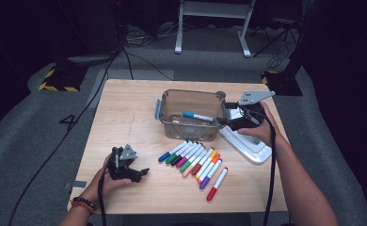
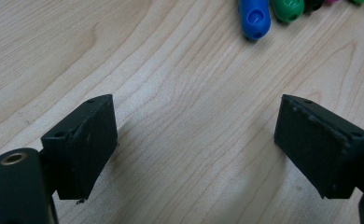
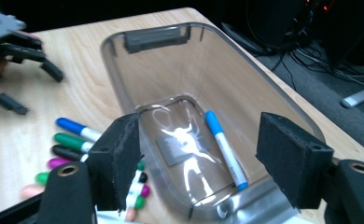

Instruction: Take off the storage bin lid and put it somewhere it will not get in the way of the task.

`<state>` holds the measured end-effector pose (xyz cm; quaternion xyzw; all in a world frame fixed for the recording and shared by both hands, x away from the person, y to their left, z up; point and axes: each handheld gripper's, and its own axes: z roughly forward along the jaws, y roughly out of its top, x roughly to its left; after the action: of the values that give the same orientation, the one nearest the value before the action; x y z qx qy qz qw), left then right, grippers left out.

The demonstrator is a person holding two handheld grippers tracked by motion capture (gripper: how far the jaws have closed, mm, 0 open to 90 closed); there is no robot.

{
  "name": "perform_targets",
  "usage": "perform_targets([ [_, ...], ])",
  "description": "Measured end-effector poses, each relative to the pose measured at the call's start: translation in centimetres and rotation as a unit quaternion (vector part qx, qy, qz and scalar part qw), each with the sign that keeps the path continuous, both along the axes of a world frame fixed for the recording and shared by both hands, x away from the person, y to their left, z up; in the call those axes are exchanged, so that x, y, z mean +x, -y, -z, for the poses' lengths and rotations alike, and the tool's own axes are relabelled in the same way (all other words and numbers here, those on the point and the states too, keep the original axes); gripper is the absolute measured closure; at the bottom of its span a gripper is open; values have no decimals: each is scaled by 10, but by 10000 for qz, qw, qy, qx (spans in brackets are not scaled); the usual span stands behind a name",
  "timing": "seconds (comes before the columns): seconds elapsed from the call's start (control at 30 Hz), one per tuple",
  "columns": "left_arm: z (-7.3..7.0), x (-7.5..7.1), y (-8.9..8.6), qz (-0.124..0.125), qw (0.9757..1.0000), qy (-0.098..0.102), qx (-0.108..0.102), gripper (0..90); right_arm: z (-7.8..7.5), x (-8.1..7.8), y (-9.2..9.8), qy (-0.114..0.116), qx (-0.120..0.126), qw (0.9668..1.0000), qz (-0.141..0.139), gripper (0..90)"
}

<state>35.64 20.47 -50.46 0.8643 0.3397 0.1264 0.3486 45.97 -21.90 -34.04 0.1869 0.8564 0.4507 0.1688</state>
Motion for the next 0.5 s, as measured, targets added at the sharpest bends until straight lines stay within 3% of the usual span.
perform_targets([
  [0.1, 0, 0, 0, -3, 10000, 2, 0, 137, 4, -13, 12, 20, 57, 9999, -142, 329],
  [0.27, 0, 0, 0, -6, 10000, 5, 11, 137, 25, -37, 27, -151, -117, 9990, -397, 330],
  [0.43, 0, 0, 0, -10, 10000, 5, 2, 137, 57, -74, 40, -426, -368, 9934, -994, 338],
  [0.5, 0, 0, 0, -11, 10000, 3, 2, 137, 79, -91, 44, -610, -522, 9892, -1223, 339],
])
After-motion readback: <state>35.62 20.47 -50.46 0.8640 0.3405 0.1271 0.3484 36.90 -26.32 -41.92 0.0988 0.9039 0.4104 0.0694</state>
